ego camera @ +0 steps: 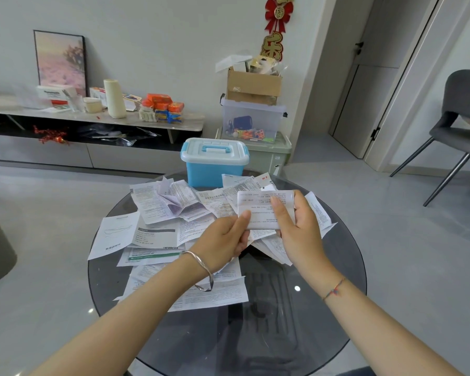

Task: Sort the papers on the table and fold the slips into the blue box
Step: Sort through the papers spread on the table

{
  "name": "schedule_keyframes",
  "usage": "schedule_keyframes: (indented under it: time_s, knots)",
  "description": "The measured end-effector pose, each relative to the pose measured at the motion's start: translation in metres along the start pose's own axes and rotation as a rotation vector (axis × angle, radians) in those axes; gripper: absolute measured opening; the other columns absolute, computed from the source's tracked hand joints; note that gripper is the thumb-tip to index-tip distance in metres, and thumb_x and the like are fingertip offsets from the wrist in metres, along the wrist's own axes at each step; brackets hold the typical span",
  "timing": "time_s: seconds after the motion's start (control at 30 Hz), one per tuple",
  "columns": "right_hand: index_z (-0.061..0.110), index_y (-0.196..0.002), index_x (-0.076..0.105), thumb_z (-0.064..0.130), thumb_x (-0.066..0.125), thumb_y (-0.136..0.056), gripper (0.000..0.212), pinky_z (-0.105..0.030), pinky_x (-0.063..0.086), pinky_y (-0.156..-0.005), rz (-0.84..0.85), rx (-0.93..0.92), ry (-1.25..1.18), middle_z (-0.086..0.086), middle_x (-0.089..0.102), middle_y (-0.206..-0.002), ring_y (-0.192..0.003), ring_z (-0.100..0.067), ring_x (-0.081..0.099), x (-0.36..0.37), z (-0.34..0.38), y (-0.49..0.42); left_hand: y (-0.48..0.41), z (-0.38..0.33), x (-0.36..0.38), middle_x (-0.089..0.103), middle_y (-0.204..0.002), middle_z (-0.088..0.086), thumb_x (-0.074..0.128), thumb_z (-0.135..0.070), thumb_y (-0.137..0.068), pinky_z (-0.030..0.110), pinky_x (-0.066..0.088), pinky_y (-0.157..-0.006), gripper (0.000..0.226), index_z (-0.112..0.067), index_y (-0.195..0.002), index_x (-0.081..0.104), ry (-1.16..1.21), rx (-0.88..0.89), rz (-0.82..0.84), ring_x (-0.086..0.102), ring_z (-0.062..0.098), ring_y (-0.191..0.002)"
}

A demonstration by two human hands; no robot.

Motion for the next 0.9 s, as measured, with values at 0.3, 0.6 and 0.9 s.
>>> schedule_keyframes:
  time_s: [0.3,0.6,0.9]
  knots:
    - [0.010,-0.092,0.065,0.023,0.062,-0.091,0.013,-0.015,0.031,-0.041,-0.009,0.302,-0.238,0.009,0.047,-0.049,-0.042,-0.005,0.038,0.005,-0.014,0.004,-0.003,-0.008,-0.002,0.034,-0.055,-0.008,0.035,-0.026,-0.102,0.009,0.029,-0.046,0.039,-0.016,-0.065,0.035,0.017,0.126,-0.095,0.032,0.001,-0.042]
    - [0.014,-0.058,0.051,0.031,0.053,-0.095,0.042,-0.016,0.027,-0.043,0.013,0.272,-0.126,0.010,0.036,-0.043,-0.041,-0.005,0.029,0.022,-0.015,0.006,-0.006,-0.005,0.002,0.033,-0.039,-0.012,0.039,-0.022,-0.102,0.010,0.026,-0.039,0.043,-0.011,-0.061,0.038,0.204,0.079,-0.249,0.028,0.001,-0.035]
    - [0.014,-0.060,0.038,0.022,0.049,-0.098,0.040,-0.022,0.027,-0.047,-0.264,0.294,-0.178,0.005,0.036,-0.046,-0.046,-0.012,0.032,-0.027,-0.017,-0.016,-0.007,0.000,-0.024,0.034,-0.042,-0.009,0.037,-0.029,-0.102,0.012,0.026,-0.039,0.046,-0.012,-0.059,0.038,0.252,0.034,-0.344,0.028,0.002,-0.035]
Point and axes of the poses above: each hand's wrist, its own y-axis away from the middle knuckle, its own x-axis out of the palm, z = x × y, the point moved 6 cm from there along -y, towards the middle knuckle
